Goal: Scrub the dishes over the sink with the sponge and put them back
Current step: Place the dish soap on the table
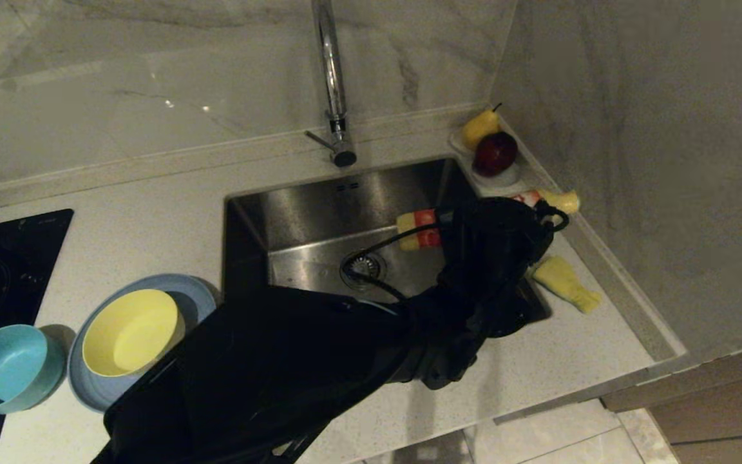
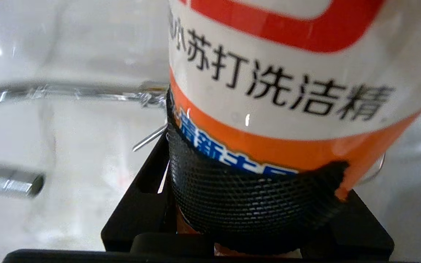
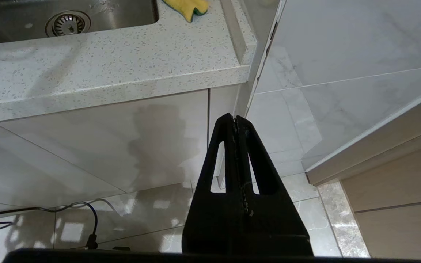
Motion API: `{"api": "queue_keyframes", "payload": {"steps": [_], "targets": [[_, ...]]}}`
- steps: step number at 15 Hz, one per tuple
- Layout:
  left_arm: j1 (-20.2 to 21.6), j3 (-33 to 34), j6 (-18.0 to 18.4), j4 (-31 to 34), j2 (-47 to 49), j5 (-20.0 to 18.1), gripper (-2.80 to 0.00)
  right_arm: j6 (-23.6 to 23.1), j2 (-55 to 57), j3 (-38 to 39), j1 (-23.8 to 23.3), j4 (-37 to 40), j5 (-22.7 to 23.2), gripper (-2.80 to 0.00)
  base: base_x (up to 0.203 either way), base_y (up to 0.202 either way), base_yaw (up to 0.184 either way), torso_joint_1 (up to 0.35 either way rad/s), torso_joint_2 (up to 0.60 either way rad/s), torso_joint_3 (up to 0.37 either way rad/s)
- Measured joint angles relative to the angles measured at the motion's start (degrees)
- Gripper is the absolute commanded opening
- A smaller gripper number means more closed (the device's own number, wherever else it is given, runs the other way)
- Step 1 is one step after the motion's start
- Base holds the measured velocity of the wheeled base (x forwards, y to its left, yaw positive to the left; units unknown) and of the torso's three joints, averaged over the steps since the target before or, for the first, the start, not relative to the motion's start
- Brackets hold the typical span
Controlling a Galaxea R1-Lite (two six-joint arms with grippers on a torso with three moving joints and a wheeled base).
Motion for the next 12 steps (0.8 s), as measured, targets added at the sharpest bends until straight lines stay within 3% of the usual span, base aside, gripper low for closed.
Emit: {"api": "queue_keyframes", "payload": {"steps": [6,8,12], "targets": [[-0.56,0.04,-6.75,-0.11,-9.44,-0.29,-2.80,0.00,0.00,0.00,0.00,0.02,-0.02,-2.80,0.000,0.000,0.000,0.000,0.00,0.000],[-0.66,0.01,-10.81,-0.12,-13.03,-0.76,-2.80,-0.01,0.00,0.00,0.00,0.00,0.00,-2.80,0.000,0.000,0.000,0.000,0.00,0.000],[-0.73,-0.01,-20.40,-0.66,-18.62,-5.70,-2.80,0.02,0.00,0.00,0.00,0.00,0.00,-2.80,0.000,0.000,0.000,0.000,0.00,0.000]]}}
